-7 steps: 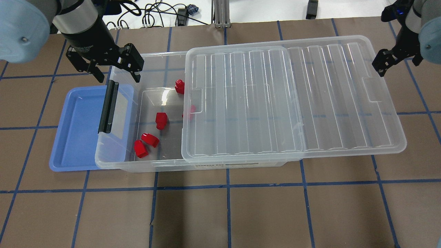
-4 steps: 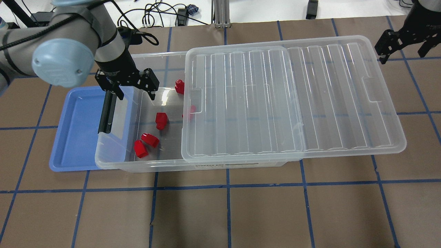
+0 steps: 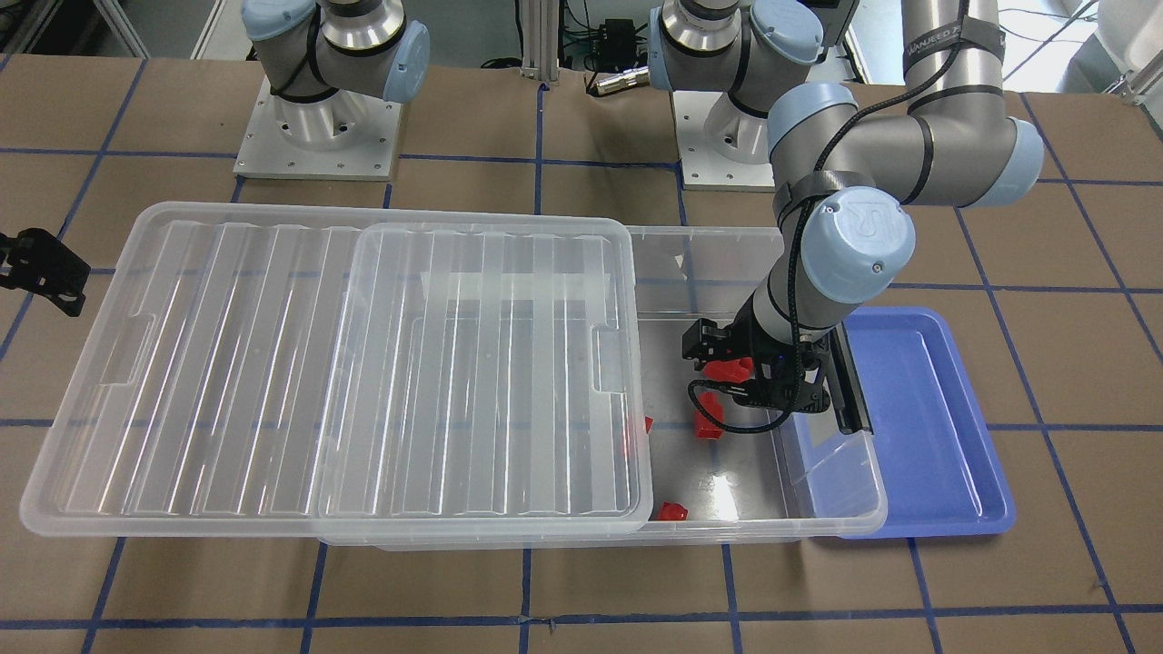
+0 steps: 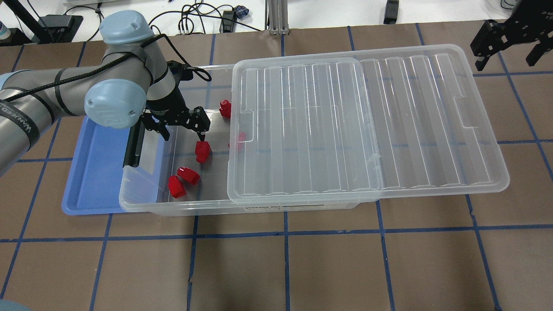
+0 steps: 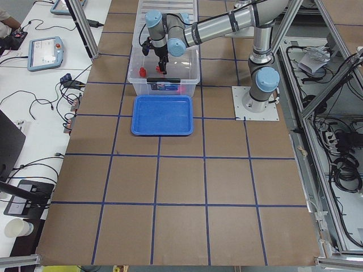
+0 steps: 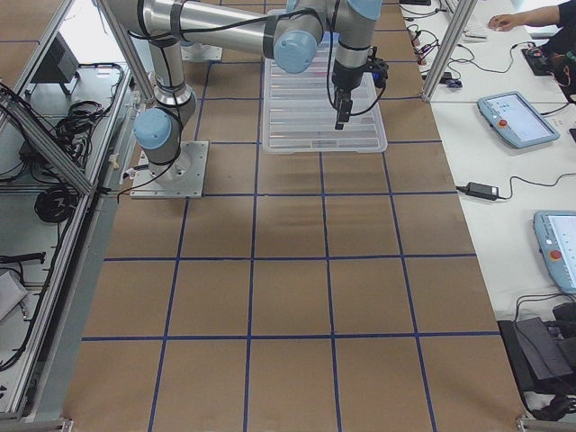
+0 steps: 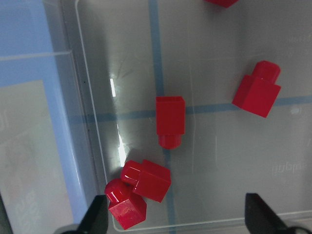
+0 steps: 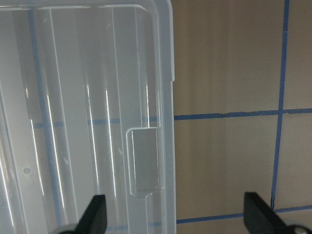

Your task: Place red block in blue tray from box

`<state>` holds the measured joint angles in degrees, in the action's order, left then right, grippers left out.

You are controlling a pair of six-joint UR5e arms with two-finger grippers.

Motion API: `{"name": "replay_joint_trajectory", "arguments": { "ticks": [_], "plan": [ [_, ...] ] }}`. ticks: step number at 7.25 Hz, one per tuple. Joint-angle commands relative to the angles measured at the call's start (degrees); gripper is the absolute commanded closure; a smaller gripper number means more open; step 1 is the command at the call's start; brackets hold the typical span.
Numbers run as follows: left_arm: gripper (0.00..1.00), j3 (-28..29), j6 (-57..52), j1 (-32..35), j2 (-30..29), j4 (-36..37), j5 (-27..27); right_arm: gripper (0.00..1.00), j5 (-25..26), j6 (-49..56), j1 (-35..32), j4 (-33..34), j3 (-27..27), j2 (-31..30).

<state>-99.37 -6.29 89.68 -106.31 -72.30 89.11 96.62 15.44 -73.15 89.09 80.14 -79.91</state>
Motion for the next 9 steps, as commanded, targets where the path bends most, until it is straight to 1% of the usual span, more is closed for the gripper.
{"name": "replay_joint_trajectory", "arguments": {
  "ticks": [1, 2, 3, 4, 5, 6, 7, 8, 9],
  "plan": [
    [0.0, -0.6, -2.9, 0.0, -3.0, 5.0, -0.3, 0.0, 0.0, 0.2, 0.0, -0.3, 0.0, 0.0],
    [0.0, -2.3, -3.4, 0.1, -3.5, 8.1, 0.1, 0.0, 0.1, 0.2, 0.0, -0.3, 0.1, 0.1],
    [0.0, -5.7, -3.4, -0.3, -3.0, 11.5, -0.2, 0.0, 0.1, 0.2, 0.0, -0.3, 0.1, 0.0],
    [0.0, -8.8, -3.2, -0.1, -3.7, 18.3, -0.3, 0.0, 0.1, 0.2, 0.0, -0.3, 0.1, 0.1],
    [0.0, -10.7, -2.9, -0.1, -4.4, 21.8, -0.3, 0.0, 0.1, -0.1, 0.0, -0.3, 0.1, -0.2],
    [0.06, -11.0, -2.9, -0.1, -4.9, 22.2, -0.3, 0.0, 0.1, -0.4, 0.0, -0.1, 0.1, -0.2],
    [0.16, -11.1, -2.9, -0.1, -5.2, 22.5, -0.3, 0.0, 0.1, -0.5, 0.1, -0.3, 0.1, -0.2],
    [0.4, -11.1, -3.0, 0.0, -5.7, 22.9, -0.4, 0.0, 0.2, -0.6, 0.1, -0.5, 0.2, -0.3],
    [0.94, -10.7, -2.6, 0.0, -6.0, 23.9, -0.2, 0.0, 0.3, -0.6, 0.1, -0.6, 0.2, -0.3]
  ]
}}
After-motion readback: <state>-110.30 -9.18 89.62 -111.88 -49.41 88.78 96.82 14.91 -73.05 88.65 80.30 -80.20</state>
